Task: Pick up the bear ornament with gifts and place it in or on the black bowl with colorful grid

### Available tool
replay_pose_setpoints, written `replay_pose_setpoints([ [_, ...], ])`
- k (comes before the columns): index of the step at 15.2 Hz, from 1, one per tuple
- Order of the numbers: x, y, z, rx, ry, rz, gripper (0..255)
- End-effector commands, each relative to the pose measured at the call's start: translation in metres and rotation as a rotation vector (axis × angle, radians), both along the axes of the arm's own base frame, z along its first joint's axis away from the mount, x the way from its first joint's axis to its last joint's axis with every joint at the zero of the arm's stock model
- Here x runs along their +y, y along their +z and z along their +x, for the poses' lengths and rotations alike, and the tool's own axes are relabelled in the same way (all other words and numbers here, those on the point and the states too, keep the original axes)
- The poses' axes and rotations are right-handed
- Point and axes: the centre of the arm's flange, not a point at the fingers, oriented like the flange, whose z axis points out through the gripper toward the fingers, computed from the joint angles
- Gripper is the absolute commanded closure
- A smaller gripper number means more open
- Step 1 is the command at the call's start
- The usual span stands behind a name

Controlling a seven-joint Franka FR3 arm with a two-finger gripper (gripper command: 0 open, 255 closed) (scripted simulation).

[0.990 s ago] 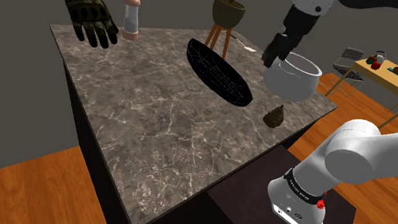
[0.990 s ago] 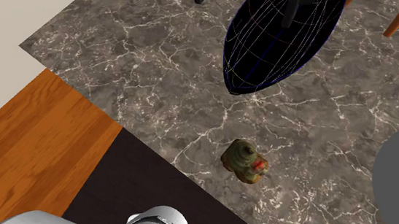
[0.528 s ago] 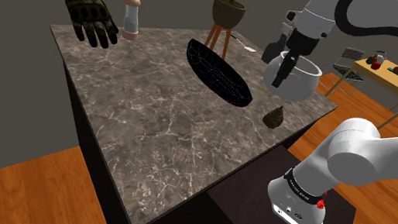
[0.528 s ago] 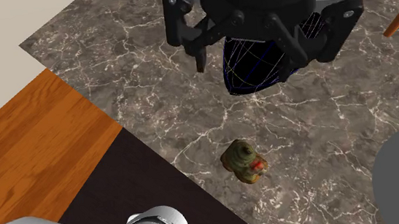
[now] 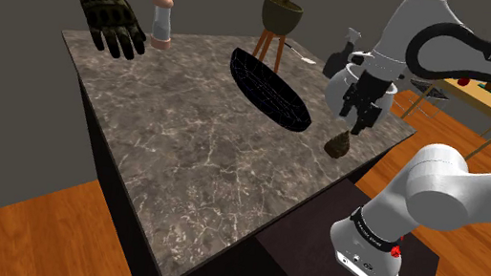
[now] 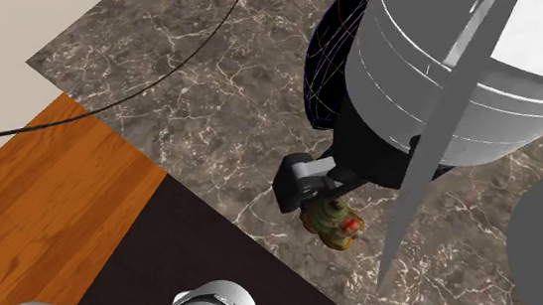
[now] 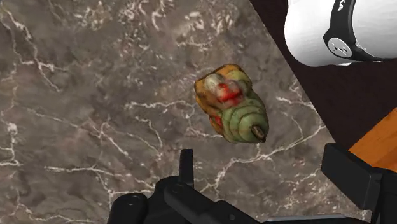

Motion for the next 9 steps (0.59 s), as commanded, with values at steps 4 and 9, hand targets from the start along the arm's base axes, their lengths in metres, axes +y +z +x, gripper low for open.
replay_pose_setpoints([
  [4, -0.031, -0.045, -0.008, 0.044, 0.256, 0.042, 0],
  [9, -0.030, -0.072, -0.012, 0.044, 0.256, 0.042, 0],
])
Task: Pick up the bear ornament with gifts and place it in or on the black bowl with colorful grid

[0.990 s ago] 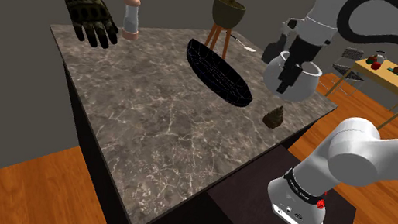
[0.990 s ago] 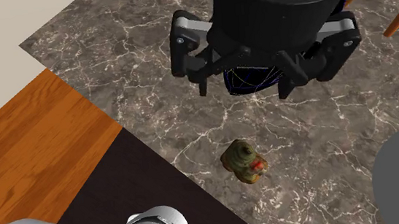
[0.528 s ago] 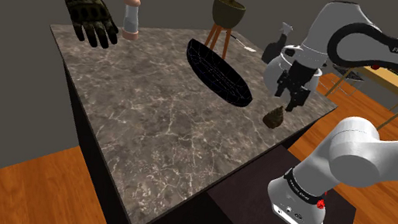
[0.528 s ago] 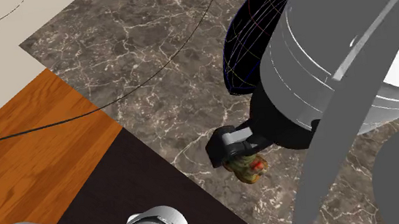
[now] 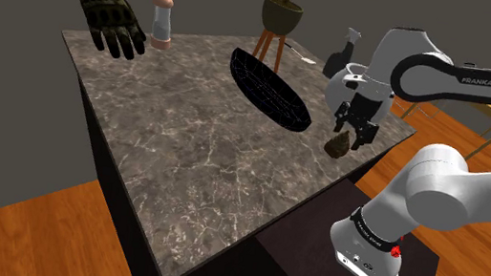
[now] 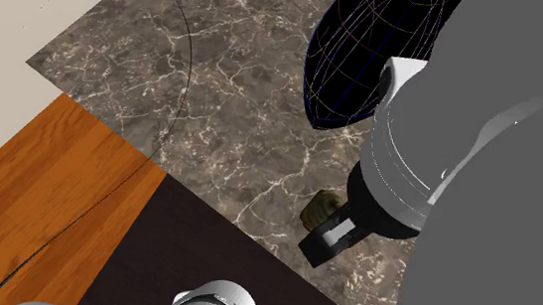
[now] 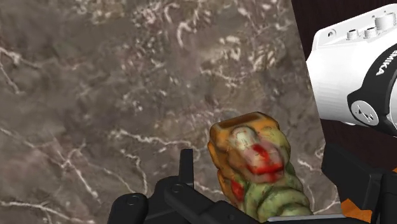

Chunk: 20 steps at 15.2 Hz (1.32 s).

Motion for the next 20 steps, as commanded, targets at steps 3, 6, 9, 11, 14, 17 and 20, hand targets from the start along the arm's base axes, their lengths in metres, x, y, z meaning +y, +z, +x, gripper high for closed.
replay_pose_setpoints([
  [3, 0.0004, -0.0143, -0.0026, 0.000, 0.001, 0.000, 0],
  [6, 0.0004, -0.0143, -0.0026, 0.000, 0.001, 0.000, 0],
  [9, 0.0004, -0.0143, -0.0025, 0.000, 0.001, 0.000, 0],
  [11, 0.0004, -0.0143, -0.0025, 0.000, 0.001, 0.000, 255],
  [14, 0.0003, -0.0143, -0.0025, 0.000, 0.001, 0.000, 255],
  [17, 0.0003, -0.0143, -0.0025, 0.000, 0.001, 0.000, 255],
  [20, 0.0004, -0.0090, -0.0026, 0.000, 0.001, 0.000, 255],
])
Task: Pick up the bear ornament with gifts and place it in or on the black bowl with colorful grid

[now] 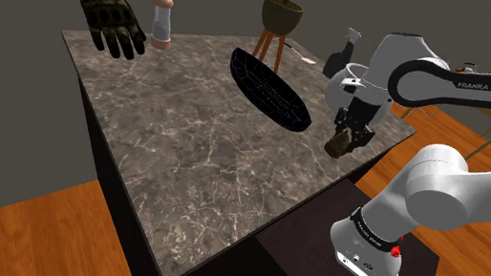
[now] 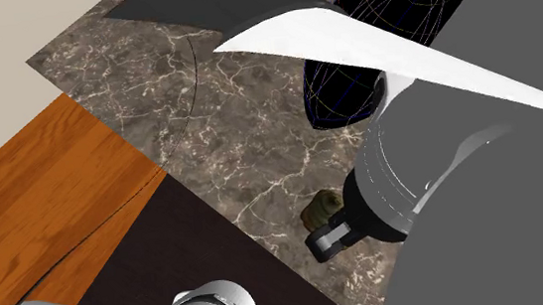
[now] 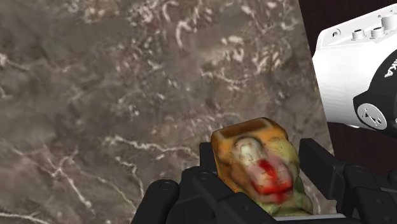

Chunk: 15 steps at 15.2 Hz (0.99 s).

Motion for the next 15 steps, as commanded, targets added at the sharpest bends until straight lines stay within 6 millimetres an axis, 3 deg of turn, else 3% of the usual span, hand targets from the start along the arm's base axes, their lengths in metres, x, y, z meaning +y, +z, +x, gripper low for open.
replay_pose_setpoints([
  [1, 0.000, 0.008, 0.000, 0.000, 0.000, 0.000, 255],
  [15, 0.000, 0.082, 0.000, 0.000, 0.000, 0.000, 255],
])
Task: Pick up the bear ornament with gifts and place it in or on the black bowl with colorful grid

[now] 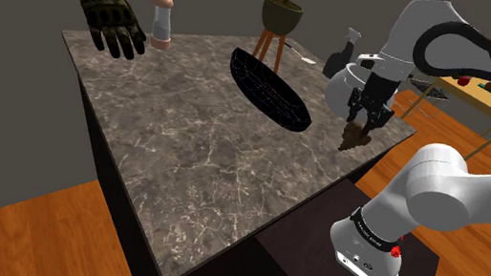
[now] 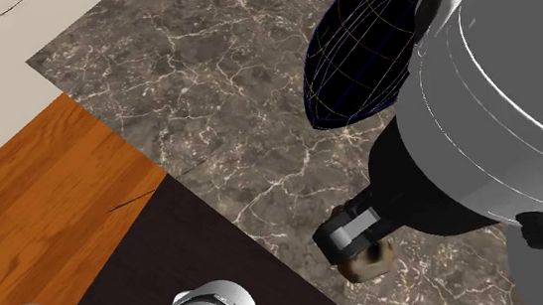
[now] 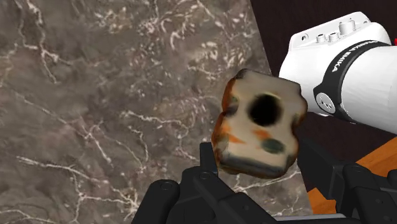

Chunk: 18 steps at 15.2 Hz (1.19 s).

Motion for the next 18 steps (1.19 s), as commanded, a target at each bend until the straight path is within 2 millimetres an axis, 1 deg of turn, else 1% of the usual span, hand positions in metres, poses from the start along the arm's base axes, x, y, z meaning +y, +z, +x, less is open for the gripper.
replay_pose_setpoints([
  [1, 0.000, 0.010, 0.000, 0.000, 0.000, 0.000, 255],
  [16, 0.000, 0.089, 0.000, 0.000, 0.000, 0.000, 255],
  [17, 0.000, 0.090, 0.000, 0.000, 0.000, 0.000, 255],
  [18, 0.002, 0.089, 0.013, 0.000, 0.000, 0.000, 255],
])
